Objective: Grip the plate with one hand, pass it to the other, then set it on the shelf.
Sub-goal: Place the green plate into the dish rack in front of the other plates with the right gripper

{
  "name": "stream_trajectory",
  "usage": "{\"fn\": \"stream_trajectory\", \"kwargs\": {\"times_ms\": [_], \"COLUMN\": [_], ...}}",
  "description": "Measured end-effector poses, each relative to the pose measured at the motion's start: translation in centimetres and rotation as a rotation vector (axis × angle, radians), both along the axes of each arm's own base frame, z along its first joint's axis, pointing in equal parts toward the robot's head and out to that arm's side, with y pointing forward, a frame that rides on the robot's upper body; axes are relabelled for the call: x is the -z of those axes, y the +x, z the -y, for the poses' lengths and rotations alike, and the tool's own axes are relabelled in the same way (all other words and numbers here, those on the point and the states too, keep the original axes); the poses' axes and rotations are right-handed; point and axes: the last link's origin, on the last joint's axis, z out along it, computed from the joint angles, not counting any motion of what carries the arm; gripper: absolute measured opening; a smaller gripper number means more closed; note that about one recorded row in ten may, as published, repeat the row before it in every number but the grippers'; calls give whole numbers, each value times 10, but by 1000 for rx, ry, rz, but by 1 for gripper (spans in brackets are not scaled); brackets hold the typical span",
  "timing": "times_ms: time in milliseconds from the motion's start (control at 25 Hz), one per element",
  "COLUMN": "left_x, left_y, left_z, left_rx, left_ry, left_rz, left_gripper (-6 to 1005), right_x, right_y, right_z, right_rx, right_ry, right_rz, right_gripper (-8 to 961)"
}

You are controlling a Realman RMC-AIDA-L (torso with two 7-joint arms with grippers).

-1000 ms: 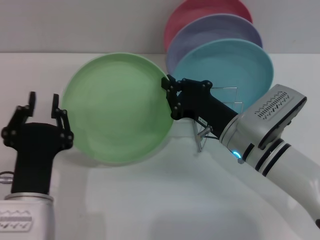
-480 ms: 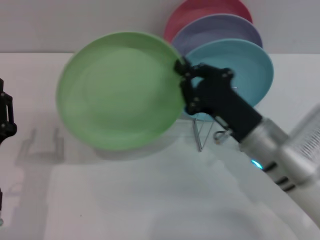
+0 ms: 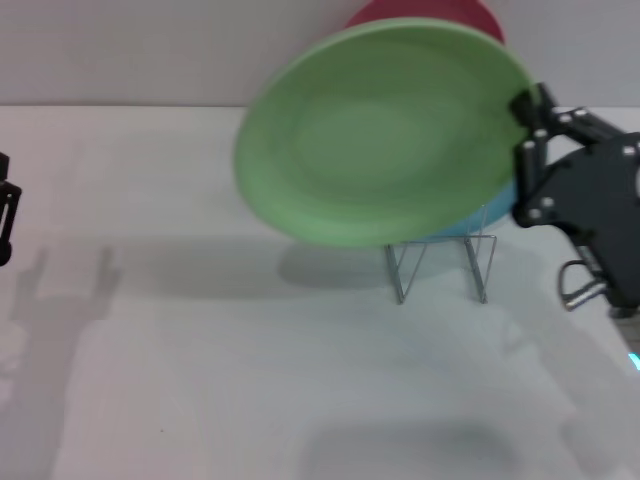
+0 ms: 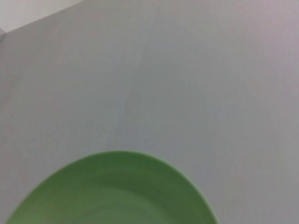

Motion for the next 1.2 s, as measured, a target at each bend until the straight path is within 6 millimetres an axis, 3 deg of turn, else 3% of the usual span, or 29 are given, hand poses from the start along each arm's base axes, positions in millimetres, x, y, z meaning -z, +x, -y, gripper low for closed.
{"fn": "stream_trajectory", "kwargs": {"times_ms": [320,800,1200], "left_x": [0,6,8], "left_y": [-3,2,7], "left_z": [1,2,1], "left_rx": [12,21,35], "left_ry": [-26,-41,-46], "left_rz": [39,53,71], "left_gripper": [808,808,808], "right_x": [-20,-35,-43], "right_y": [20,40,45], "right_z": [2,-1,-10], "right_rx": [25,51,55], "right_ry": [138,200,207], "right_rz": [106,250,306], "right_gripper": [22,21,22]}}
